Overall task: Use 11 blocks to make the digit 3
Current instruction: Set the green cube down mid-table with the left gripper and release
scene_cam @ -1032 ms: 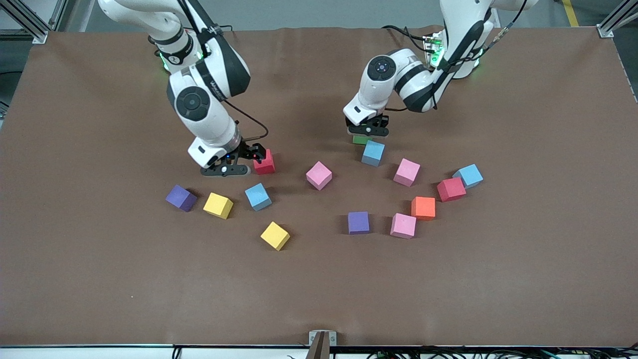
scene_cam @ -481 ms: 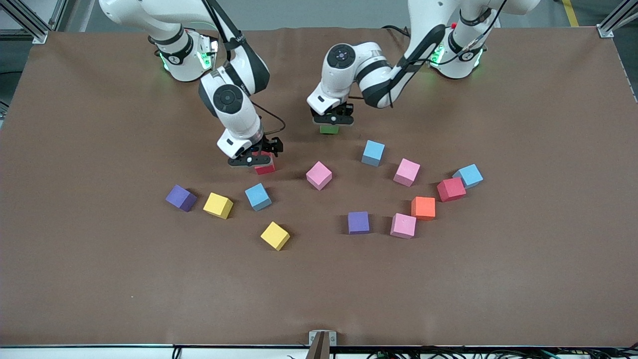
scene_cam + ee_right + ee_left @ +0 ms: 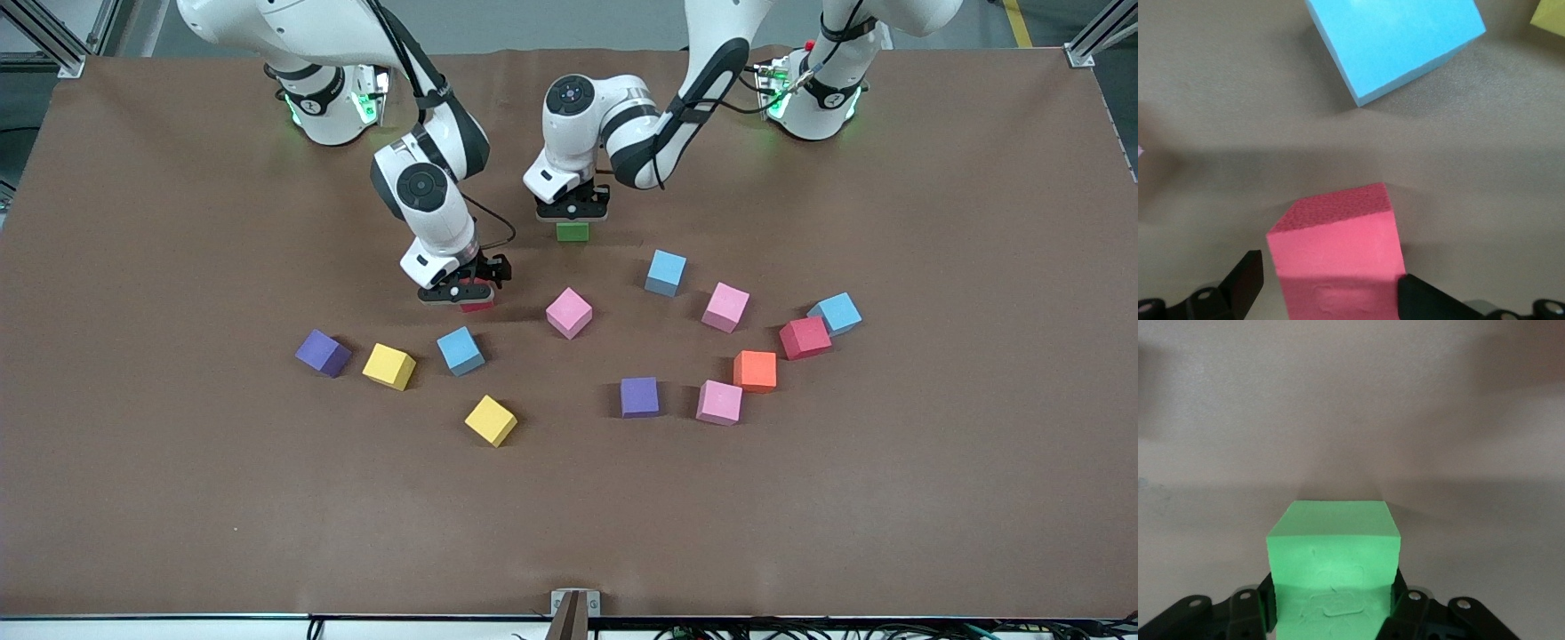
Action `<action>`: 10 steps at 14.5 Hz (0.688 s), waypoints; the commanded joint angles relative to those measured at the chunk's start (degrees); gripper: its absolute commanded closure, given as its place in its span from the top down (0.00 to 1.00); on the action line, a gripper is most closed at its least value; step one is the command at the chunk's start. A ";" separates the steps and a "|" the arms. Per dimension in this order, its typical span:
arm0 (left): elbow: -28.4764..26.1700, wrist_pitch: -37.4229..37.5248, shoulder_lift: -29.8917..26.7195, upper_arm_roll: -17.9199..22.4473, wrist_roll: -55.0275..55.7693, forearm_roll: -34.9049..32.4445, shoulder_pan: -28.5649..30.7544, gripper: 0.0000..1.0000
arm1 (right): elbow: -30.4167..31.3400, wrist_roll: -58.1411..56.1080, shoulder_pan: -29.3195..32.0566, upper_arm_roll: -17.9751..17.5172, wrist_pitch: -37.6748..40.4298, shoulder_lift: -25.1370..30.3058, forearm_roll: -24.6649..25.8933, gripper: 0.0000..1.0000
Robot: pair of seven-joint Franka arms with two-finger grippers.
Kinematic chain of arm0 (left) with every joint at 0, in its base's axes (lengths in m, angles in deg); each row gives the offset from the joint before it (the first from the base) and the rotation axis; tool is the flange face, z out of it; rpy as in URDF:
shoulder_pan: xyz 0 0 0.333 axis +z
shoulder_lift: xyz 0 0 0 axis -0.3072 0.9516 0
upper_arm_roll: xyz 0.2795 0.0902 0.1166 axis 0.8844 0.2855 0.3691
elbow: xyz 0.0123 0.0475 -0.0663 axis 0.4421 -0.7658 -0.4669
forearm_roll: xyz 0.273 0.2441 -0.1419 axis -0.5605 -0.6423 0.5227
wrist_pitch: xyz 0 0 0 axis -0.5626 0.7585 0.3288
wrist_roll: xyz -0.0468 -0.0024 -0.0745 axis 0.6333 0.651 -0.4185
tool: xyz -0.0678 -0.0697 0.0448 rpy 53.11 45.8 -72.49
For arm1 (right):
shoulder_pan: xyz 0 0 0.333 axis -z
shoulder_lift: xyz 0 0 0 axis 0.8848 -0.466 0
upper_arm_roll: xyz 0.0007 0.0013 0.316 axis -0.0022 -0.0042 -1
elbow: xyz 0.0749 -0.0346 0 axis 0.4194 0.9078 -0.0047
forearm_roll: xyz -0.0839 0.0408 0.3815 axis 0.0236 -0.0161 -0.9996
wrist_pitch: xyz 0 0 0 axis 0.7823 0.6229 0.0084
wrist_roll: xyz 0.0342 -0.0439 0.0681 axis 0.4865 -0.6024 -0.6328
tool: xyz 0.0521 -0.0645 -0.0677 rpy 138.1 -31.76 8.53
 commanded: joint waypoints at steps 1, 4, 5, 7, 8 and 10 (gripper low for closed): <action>2.97 -0.39 3.09 0.72 0.94 -0.97 -0.43 0.49 | 0.37 0.41 -0.40 0.14 -0.60 -0.25 -0.79 0.96; 2.97 -0.39 2.83 0.72 0.85 -1.06 -0.43 0.71 | -0.25 1.64 -0.31 0.14 0.10 0.37 -0.79 1.00; 2.97 -0.30 2.66 0.72 0.85 -0.98 -0.34 0.92 | -0.69 2.25 -0.31 0.14 0.89 0.54 -0.79 1.00; 3.15 1.19 2.22 0.72 0.59 -1.06 -0.34 1.00 | -2.96 2.87 -0.13 0.14 5.18 1.24 -0.79 1.00; 3.32 1.98 1.78 0.72 0.33 -0.98 -0.25 1.00 | -4.54 2.96 0.04 0.23 8.69 1.51 -0.79 1.00; 3.15 2.51 0.64 0.63 -0.37 -0.89 0.19 1.00 | -7.88 2.87 0.31 0.49 15.46 1.95 -0.79 1.00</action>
